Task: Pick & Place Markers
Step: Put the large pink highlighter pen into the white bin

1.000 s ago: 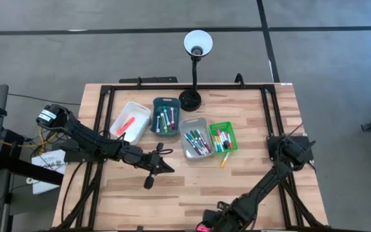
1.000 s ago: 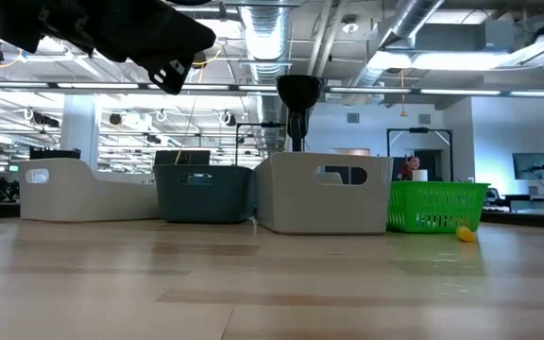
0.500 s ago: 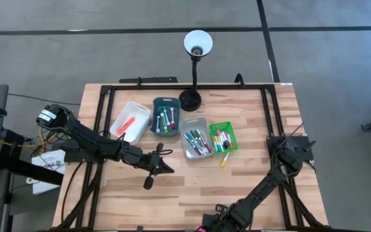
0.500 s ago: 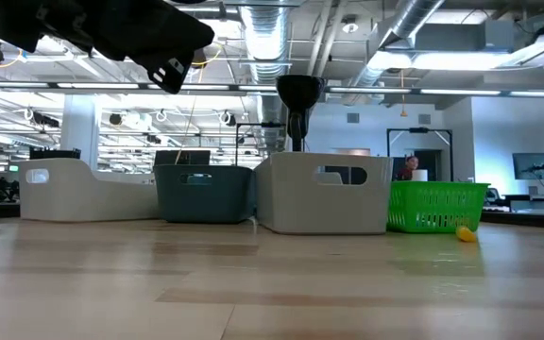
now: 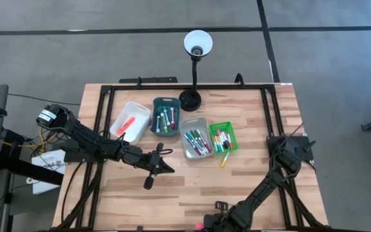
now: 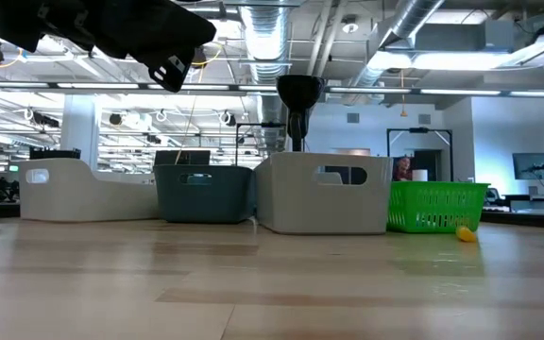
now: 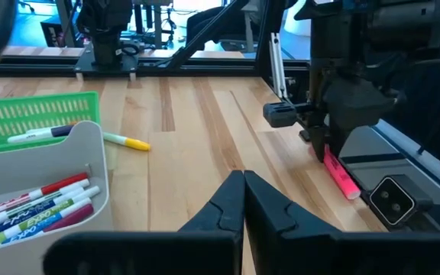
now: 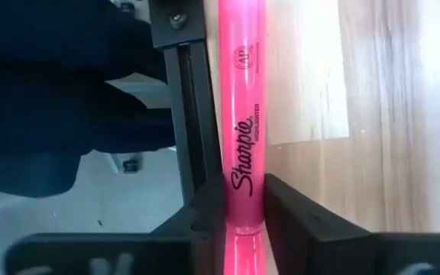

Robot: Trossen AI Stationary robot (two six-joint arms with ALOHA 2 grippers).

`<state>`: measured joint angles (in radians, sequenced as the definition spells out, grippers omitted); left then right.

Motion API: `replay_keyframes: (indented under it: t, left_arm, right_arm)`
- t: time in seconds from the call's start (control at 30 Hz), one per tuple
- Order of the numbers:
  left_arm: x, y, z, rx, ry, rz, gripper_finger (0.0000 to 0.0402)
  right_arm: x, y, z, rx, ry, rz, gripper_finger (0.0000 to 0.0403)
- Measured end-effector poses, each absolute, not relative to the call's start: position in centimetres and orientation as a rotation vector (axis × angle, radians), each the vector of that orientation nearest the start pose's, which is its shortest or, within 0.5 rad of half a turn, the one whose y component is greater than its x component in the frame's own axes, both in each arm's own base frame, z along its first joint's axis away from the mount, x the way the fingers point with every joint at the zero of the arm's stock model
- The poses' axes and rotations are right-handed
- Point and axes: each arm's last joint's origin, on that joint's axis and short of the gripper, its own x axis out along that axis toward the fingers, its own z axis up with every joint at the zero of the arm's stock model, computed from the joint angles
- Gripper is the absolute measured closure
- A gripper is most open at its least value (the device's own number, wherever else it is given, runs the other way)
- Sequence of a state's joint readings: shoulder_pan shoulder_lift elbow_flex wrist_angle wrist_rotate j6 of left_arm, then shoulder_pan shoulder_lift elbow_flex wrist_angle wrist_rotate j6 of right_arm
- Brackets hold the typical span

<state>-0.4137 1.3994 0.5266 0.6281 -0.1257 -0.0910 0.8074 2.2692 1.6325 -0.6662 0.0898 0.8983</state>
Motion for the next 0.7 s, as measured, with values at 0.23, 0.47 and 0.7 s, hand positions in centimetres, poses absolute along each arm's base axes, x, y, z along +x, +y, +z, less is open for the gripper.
replay_keyframes:
  t: [0.23,0.47,0.7]
  left_arm:
    - [25.1,-10.6,19.1,-0.025,0.249,-0.275,0.0398]
    - [25.0,-10.8,19.1,-0.053,0.258,-0.336,0.0397]
    - [25.0,-10.8,19.1,0.03,0.246,-0.355,0.0353]
  right_arm:
    - [32.2,30.7,13.2,0.201,1.304,0.043,0.0359]
    - [33.0,26.9,17.7,0.103,1.094,-0.227,0.0335]
    - [35.1,22.8,20.2,0.02,0.906,-0.416,0.0341]
